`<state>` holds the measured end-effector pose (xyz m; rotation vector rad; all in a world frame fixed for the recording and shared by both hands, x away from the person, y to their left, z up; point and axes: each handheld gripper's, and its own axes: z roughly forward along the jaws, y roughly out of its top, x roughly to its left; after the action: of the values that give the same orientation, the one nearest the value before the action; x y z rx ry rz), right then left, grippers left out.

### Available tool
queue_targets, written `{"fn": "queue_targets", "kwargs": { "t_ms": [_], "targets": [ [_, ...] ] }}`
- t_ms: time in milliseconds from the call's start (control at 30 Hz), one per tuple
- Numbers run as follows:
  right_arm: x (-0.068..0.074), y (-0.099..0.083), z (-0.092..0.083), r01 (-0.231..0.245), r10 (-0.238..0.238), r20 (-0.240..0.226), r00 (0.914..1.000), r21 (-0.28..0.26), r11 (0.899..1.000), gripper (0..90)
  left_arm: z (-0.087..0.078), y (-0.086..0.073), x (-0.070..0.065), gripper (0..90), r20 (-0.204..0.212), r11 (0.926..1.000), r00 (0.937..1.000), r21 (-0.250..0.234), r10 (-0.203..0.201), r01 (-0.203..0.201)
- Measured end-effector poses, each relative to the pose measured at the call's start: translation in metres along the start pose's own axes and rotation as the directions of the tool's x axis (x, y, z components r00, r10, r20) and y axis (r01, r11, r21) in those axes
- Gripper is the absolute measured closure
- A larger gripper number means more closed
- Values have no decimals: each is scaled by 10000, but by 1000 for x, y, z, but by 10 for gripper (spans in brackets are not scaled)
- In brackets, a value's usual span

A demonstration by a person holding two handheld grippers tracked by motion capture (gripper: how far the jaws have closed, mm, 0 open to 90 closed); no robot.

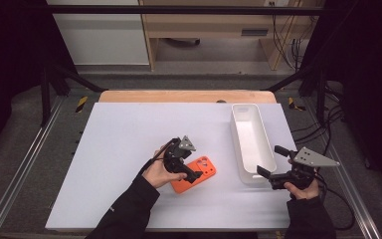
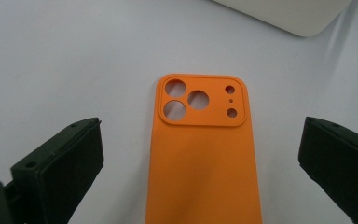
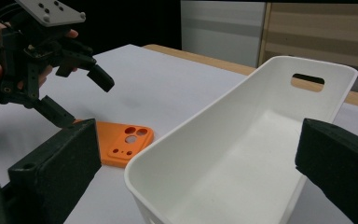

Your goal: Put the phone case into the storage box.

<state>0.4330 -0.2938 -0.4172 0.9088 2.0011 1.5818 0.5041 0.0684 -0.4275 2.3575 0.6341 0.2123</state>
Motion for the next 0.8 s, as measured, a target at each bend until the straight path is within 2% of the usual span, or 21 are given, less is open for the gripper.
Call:
{"fn": "queue_targets", "kwargs": {
  "t_ms": [800],
  "targets": [
    [0,0,1,35,-35,-6,10000,29,10000,4,27,-13,0,0,268,9952,9996,975,-129,103]
  ]
}}
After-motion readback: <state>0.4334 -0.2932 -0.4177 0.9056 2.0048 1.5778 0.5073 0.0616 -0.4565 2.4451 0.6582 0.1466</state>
